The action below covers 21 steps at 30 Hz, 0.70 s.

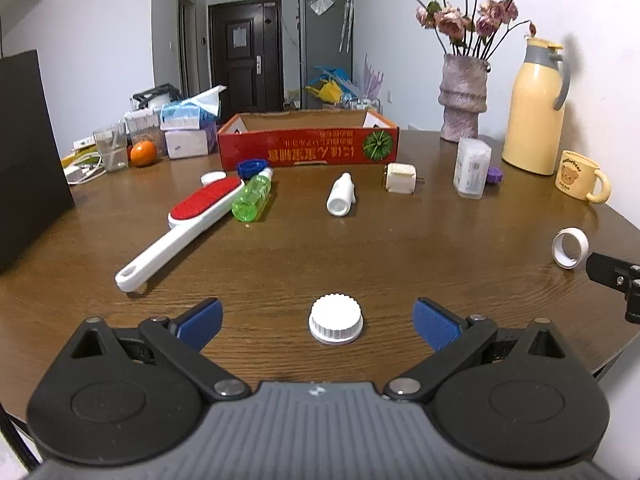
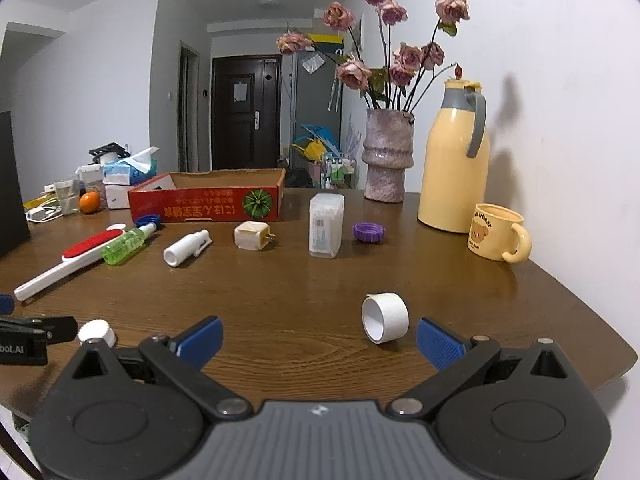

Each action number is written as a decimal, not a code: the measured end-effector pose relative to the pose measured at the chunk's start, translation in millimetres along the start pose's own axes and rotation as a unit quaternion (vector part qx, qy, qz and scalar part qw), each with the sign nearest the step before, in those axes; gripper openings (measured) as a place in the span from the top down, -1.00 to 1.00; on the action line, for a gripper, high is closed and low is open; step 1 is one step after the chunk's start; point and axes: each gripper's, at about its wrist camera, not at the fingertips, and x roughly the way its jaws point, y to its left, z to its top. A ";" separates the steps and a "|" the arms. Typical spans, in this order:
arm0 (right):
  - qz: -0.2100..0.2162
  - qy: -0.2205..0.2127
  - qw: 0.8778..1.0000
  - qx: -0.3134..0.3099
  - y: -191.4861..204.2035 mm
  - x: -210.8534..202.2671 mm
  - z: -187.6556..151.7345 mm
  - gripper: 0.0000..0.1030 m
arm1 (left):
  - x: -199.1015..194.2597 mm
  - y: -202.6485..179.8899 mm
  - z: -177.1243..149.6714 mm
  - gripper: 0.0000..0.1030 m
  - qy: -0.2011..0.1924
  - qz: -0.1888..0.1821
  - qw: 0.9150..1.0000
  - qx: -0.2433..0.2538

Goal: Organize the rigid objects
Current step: 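Lower the left tool onto the white bottle cap while the right tool approaches the white tape roll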

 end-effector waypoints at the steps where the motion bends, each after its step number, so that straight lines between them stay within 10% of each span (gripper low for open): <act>1: 0.000 0.003 1.000 0.001 -1.3 3.0 0.1 -1.00 | 3.0 -0.1 0.1 -1.00 0.003 0.001 1.000 -0.001; 21: 0.005 0.041 0.999 0.010 -17.0 54.8 -2.5 -1.00 | 50.7 -5.6 1.5 -0.90 0.044 0.008 0.999 -0.002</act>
